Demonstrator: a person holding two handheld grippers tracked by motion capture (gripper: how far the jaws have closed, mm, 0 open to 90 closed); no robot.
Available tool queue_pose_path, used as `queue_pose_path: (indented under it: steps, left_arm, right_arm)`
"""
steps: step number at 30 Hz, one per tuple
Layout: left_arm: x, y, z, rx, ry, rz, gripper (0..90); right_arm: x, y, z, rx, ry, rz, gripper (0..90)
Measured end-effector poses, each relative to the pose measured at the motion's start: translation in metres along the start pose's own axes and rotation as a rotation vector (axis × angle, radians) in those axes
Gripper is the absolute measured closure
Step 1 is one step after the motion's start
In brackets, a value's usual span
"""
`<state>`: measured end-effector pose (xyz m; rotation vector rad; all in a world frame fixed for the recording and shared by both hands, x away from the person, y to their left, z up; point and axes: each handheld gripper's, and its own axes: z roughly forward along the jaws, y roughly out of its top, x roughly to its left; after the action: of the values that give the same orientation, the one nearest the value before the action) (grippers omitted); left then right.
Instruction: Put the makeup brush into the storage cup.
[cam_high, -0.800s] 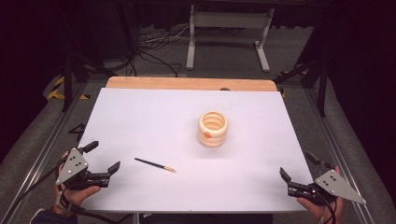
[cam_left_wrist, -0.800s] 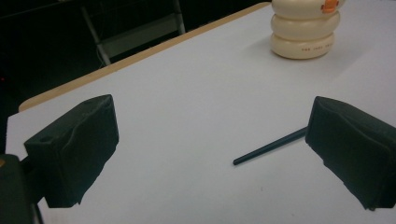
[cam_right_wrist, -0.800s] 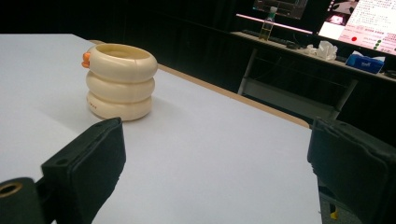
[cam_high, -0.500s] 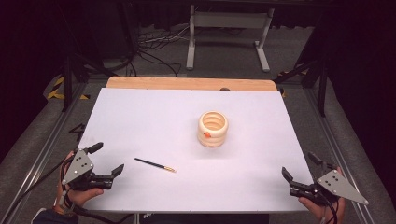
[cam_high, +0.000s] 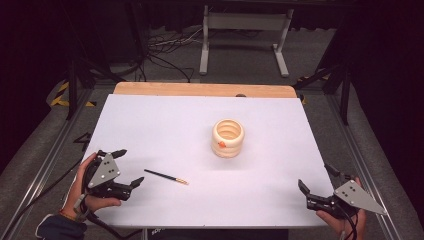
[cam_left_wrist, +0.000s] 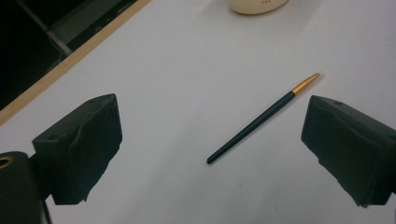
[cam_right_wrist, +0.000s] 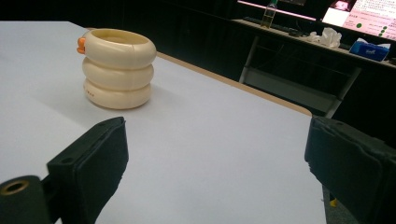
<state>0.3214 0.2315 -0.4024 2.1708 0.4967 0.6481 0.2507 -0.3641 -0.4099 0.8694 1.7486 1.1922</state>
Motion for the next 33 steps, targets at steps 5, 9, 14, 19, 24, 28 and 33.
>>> queue_pose_path:
  steps: [5,9,14,19,24,28,33]
  left_arm:
    - [-0.002,0.016,0.013,0.073,-0.062,0.084,12.6]
    - [-0.007,0.032,0.028,0.149,-0.118,0.167,16.7]
    - [-0.009,0.047,0.041,0.211,-0.183,0.23,18.9]
    - [-0.015,0.062,0.06,0.289,-0.239,0.302,20.3]
    - [-0.02,0.068,0.075,0.346,-0.288,0.346,21.1]
    - [-0.023,0.071,0.083,0.391,-0.322,0.379,23.7]
    - [-0.028,0.079,0.102,0.468,-0.389,0.424,30.6]
  right_arm:
    - [0.0,-0.001,0.0,0.008,0.002,0.0,6.5]
    - [0.0,-0.001,0.0,0.007,0.008,0.006,6.7]
    - [-0.002,-0.002,0.0,0.009,0.006,0.012,6.8]
    - [-0.001,-0.001,0.0,0.01,0.011,0.015,7.0]
    - [0.001,-0.002,0.002,0.019,0.014,0.009,7.7]
    - [0.001,-0.002,0.003,0.028,0.018,0.003,7.8]
    - [0.003,-0.002,0.003,0.032,0.021,0.0,8.1]
